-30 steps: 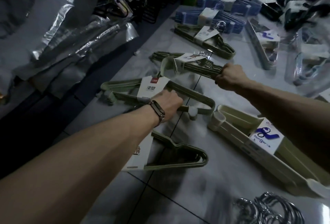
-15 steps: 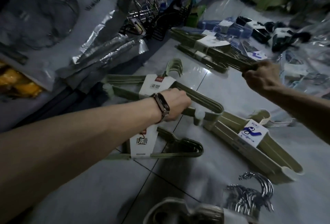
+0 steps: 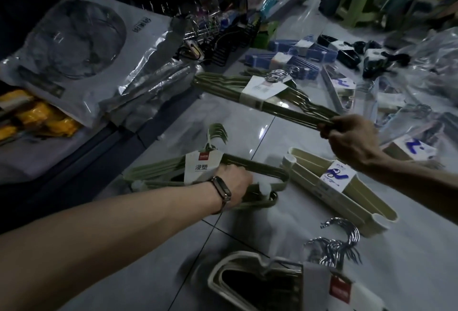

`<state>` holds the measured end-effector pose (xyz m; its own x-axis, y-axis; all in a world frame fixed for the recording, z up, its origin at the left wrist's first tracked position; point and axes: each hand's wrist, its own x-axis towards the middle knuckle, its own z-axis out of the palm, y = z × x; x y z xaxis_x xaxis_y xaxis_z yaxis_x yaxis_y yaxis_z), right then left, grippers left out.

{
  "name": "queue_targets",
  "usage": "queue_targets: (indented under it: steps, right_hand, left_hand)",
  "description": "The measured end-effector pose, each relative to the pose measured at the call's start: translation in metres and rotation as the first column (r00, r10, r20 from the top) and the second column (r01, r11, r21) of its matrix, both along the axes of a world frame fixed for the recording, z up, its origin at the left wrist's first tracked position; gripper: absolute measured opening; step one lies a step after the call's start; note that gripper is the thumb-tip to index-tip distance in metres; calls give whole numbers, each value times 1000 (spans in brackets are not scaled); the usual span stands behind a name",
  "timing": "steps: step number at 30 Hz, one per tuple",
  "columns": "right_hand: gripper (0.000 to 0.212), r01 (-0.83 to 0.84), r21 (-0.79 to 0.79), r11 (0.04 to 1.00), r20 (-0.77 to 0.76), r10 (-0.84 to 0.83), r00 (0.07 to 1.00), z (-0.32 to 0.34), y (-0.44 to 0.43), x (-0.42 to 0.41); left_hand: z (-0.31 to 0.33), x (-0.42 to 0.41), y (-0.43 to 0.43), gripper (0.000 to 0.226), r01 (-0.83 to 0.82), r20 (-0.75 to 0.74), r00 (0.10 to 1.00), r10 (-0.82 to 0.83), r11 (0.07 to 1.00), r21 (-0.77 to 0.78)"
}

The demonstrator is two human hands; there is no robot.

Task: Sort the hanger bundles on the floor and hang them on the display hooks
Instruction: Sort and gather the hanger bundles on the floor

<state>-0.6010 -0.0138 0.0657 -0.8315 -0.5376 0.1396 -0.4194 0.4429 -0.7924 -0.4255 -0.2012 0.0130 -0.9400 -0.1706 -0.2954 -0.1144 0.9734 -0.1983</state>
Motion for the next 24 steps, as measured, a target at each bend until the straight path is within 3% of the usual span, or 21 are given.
queue_targets:
  steps: [4, 8, 12, 14, 16, 18, 20, 21, 24]
  right_hand:
    - [19, -34, 14, 999, -10, 34, 999, -7, 7, 9]
    - [19, -55, 20, 998, -86, 57, 995, -15, 11, 16]
    - [34, -93, 24, 995, -152, 96, 984, -27, 12, 21]
    - [32, -145, 30, 989, -182, 148, 972, -30, 11, 29]
    - [25, -183, 59, 981, -234, 192, 953, -35, 8, 35]
    - [18, -228, 103, 968, -267, 248, 931, -40, 6, 41]
    - [13, -296, 105, 949, -279, 314, 908, -47, 4, 47]
    - [17, -318, 100, 943, -288, 334, 898, -50, 2, 51]
    - [31, -355, 127, 926, -321, 377, 869, -59, -4, 59]
  left_hand:
    - [-17, 1, 3, 24, 56, 116, 992, -49, 997, -61]
    - [-25, 3, -3, 27, 79, 115, 991, -73, 996, -48]
    - [-23, 10, -13, 21, 65, 56, 996, -68, 996, 57]
    - [-18, 22, -18, 21, 95, -52, 995, -87, 980, 177]
    - [-14, 40, -27, 21, 264, -290, 936, -201, 944, 197]
    - [-4, 58, -40, 17, 449, -557, 767, -319, 887, 111]
    - [12, 76, -61, 18, 491, -734, 594, -328, 871, 8]
    - [21, 85, -74, 29, 438, -758, 584, -290, 899, -7]
    - [31, 112, -116, 101, 80, -584, 811, -4, 991, 105]
